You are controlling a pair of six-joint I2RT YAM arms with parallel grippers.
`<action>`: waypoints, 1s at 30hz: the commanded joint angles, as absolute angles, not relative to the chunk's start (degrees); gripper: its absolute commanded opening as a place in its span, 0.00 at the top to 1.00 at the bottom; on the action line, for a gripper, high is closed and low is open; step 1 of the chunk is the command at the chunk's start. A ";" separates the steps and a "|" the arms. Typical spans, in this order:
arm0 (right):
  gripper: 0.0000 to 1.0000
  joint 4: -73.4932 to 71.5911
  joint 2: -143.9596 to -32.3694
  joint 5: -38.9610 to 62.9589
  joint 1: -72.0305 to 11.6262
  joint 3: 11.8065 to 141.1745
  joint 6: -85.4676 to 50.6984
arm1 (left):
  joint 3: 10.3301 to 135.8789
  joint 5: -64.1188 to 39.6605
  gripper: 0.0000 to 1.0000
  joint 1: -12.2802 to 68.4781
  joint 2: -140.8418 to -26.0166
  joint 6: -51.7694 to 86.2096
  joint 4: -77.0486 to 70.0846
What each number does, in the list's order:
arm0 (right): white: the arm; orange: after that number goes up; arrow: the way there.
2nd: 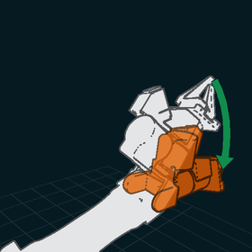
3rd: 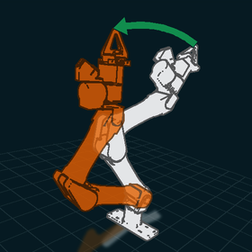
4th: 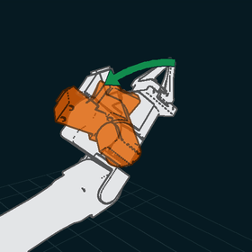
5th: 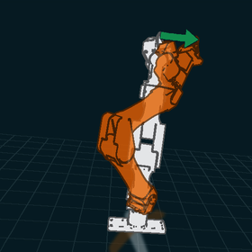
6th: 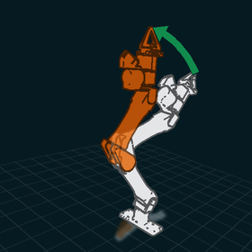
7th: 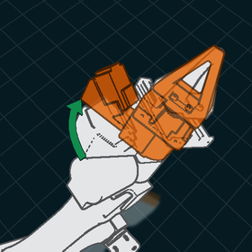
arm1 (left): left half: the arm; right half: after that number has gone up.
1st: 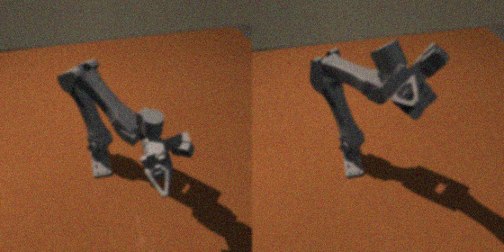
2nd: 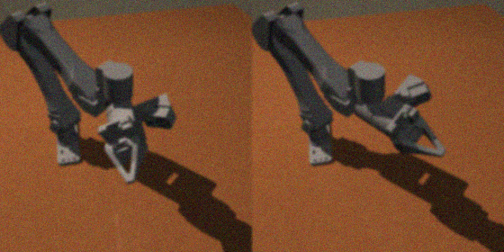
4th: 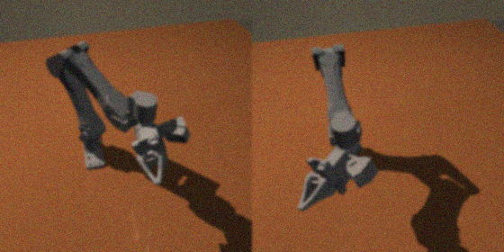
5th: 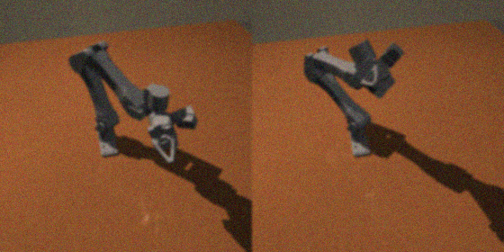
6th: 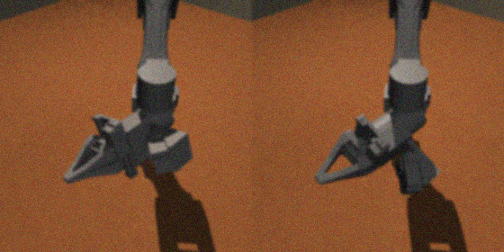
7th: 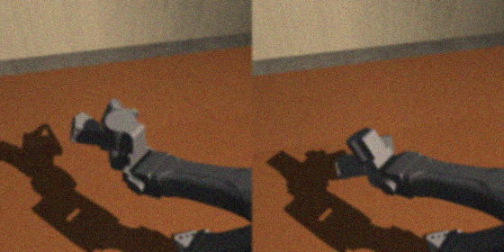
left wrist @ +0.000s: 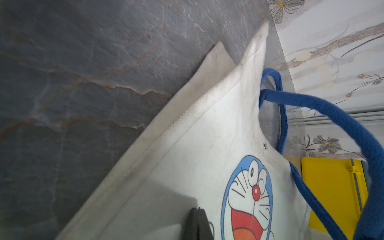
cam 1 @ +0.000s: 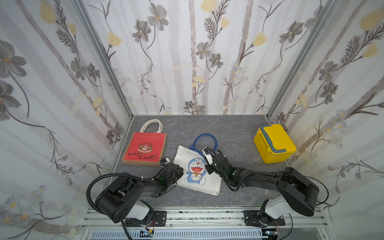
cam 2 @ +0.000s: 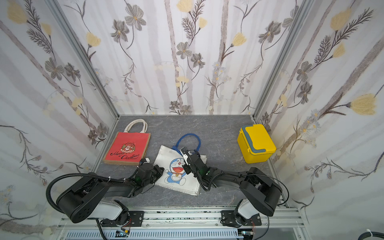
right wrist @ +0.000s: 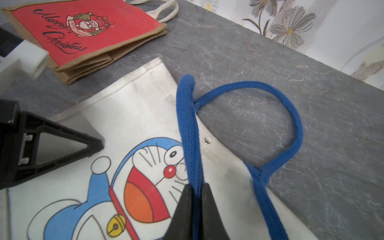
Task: Put away the canvas bag
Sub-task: Adjust the canvas bag at the center of the board.
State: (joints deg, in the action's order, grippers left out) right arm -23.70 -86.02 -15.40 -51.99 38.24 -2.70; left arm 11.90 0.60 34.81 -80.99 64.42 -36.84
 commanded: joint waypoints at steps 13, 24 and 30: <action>0.90 -18.74 -95.75 -11.26 -39.56 52.20 5.83 | 10.82 3.16 0.96 35.24 -74.71 65.13 -22.51; 0.87 -10.63 -110.69 -14.84 -38.63 70.41 4.63 | 12.35 6.09 0.96 37.03 -74.97 64.18 -19.52; 0.86 -5.12 -118.89 -19.90 -38.64 79.97 0.36 | 12.07 5.71 0.96 37.16 -74.56 64.07 -19.51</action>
